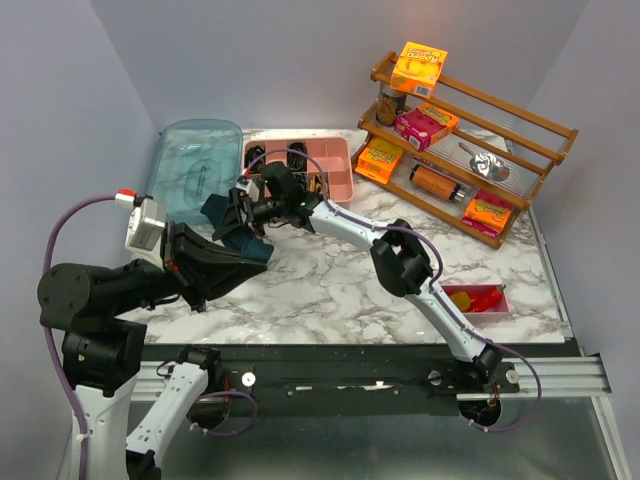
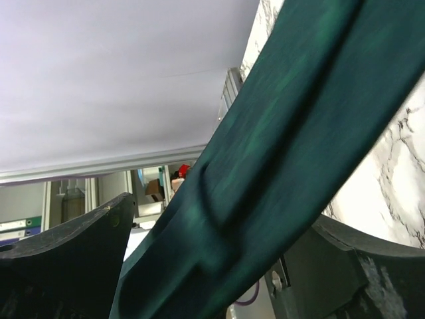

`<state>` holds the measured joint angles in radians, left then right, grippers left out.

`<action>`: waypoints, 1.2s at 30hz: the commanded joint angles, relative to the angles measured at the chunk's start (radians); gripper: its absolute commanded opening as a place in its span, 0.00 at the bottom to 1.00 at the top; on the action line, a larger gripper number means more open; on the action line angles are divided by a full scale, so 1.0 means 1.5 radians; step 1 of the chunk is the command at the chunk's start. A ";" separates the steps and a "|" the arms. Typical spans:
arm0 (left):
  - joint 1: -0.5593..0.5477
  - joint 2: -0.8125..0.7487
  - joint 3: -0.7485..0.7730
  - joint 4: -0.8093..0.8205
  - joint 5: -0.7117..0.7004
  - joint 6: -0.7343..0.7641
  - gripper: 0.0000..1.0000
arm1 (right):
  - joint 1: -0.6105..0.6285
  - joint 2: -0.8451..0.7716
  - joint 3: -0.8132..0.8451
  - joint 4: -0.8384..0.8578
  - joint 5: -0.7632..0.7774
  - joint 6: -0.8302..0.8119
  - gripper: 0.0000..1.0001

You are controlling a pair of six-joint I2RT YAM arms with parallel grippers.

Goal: Roll the ties
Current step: Place the tie at the center of the board.

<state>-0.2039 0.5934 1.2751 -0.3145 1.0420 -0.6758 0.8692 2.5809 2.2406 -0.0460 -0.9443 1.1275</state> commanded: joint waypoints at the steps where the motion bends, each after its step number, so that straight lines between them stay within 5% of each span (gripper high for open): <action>1: 0.001 -0.017 0.004 0.173 0.053 -0.135 0.00 | 0.010 0.029 0.014 0.048 -0.009 0.029 0.93; 4: 0.001 -0.019 0.011 0.177 0.052 -0.143 0.00 | 0.013 0.034 0.004 0.113 -0.020 0.066 0.86; 6: 0.001 -0.021 0.007 0.177 0.053 -0.146 0.00 | 0.013 0.033 0.005 0.135 -0.026 0.084 0.58; 9: 0.001 -0.028 0.001 0.207 0.059 -0.174 0.00 | 0.014 0.023 -0.006 0.150 -0.022 0.083 0.43; 11: 0.001 -0.032 0.001 0.242 0.065 -0.195 0.00 | 0.013 0.014 -0.015 0.154 -0.020 0.081 0.22; 14: 0.001 -0.030 0.001 0.261 0.067 -0.206 0.00 | 0.010 -0.013 -0.040 0.155 -0.014 0.062 0.04; 27: 0.001 0.022 -0.024 0.244 0.031 -0.135 0.00 | -0.143 -0.313 -0.332 0.113 0.104 -0.155 0.01; 36: 0.000 0.152 -0.062 0.265 -0.024 -0.098 0.00 | -0.249 -0.497 -0.546 0.099 0.181 -0.237 0.01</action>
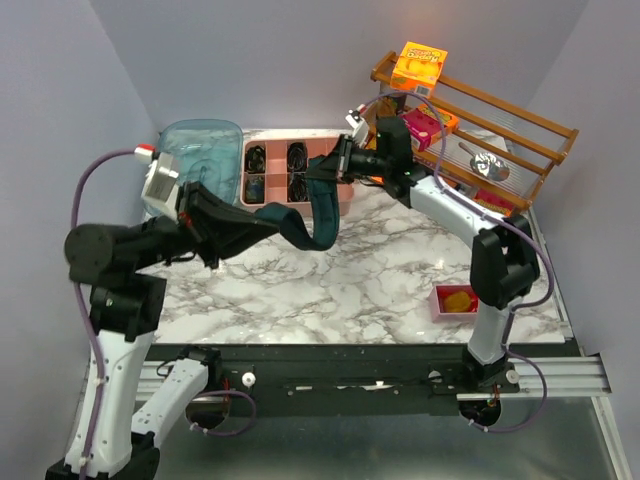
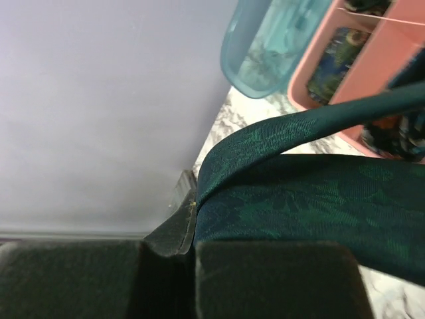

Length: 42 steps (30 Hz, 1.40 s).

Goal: Roll the ties
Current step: Place the tie at the center of the board.

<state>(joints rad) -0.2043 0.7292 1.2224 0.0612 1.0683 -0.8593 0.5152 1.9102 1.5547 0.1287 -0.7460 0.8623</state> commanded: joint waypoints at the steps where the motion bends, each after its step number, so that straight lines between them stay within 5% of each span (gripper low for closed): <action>1: -0.005 0.087 -0.032 0.025 -0.044 0.024 0.00 | -0.031 -0.062 -0.110 -0.016 0.058 -0.066 0.00; 19: -0.077 0.253 -0.092 0.085 -0.067 0.102 0.00 | -0.241 -0.233 -0.431 -0.006 0.153 -0.181 0.00; 34: -0.081 0.243 -0.168 -0.206 -0.157 0.326 0.00 | -0.252 -0.207 -0.689 0.241 0.109 -0.121 0.07; 42: -0.082 0.187 -0.169 -0.325 -0.212 0.391 0.00 | -0.253 -0.223 -0.703 0.201 0.163 -0.132 0.59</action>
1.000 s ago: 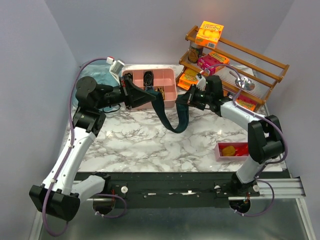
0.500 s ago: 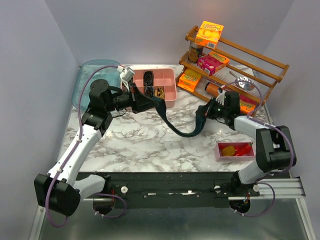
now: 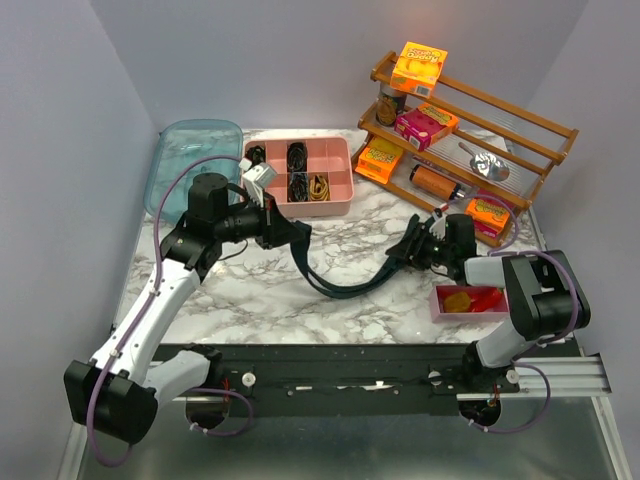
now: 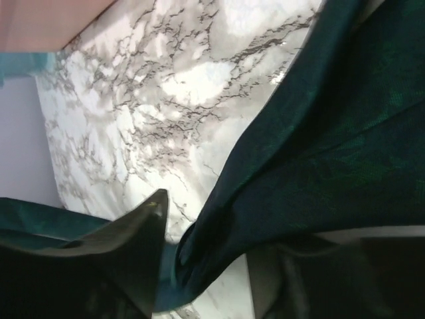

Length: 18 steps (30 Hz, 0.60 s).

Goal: Roll the ties
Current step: Place the tie at the center of the board.

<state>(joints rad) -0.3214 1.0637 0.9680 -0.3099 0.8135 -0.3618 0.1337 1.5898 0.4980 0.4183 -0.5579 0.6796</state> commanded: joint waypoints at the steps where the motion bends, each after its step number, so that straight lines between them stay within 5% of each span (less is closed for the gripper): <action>1: -0.004 -0.044 0.001 -0.084 -0.042 0.063 0.00 | 0.000 -0.007 0.004 0.003 0.038 -0.011 0.64; 8: -0.004 -0.076 0.033 -0.163 -0.114 0.102 0.00 | -0.001 -0.018 0.015 -0.048 0.069 -0.011 0.94; 18: -0.004 -0.088 0.010 -0.211 -0.143 0.090 0.00 | -0.001 -0.094 0.070 -0.242 0.092 -0.091 1.00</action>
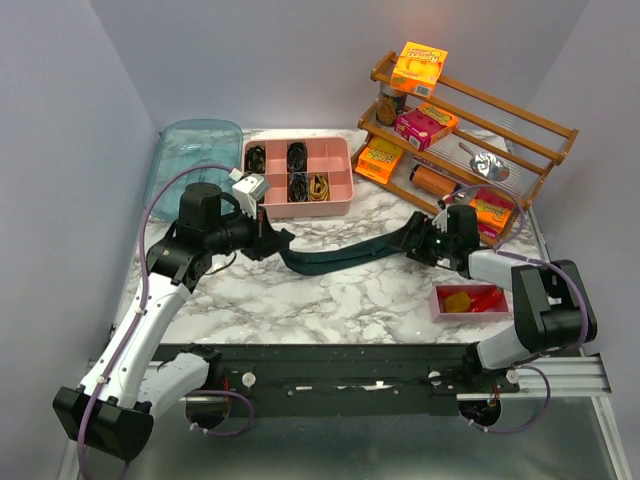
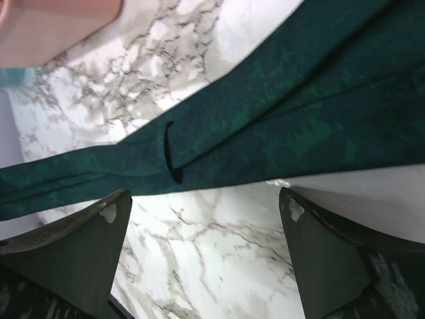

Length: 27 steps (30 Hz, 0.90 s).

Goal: Roll the ties
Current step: Place the tie at the center of the board.

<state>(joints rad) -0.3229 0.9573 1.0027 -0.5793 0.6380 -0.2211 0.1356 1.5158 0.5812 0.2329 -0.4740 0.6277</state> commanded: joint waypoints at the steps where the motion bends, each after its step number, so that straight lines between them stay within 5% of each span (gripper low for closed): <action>1: -0.003 -0.019 -0.014 -0.034 -0.031 -0.008 0.00 | -0.002 -0.055 0.013 -0.133 0.033 -0.072 1.00; 12: -0.004 -0.071 -0.005 -0.161 -0.149 -0.057 0.00 | 0.031 -0.057 0.079 -0.178 -0.002 -0.120 1.00; 27: -0.003 -0.095 -0.035 -0.335 -0.257 -0.106 0.00 | 0.236 0.090 0.248 -0.263 0.044 -0.190 1.00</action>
<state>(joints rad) -0.3229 0.8383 0.9485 -0.9463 0.3401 -0.3557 0.4568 1.6123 0.8974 -0.0937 -0.4519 0.3901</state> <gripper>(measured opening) 0.023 0.998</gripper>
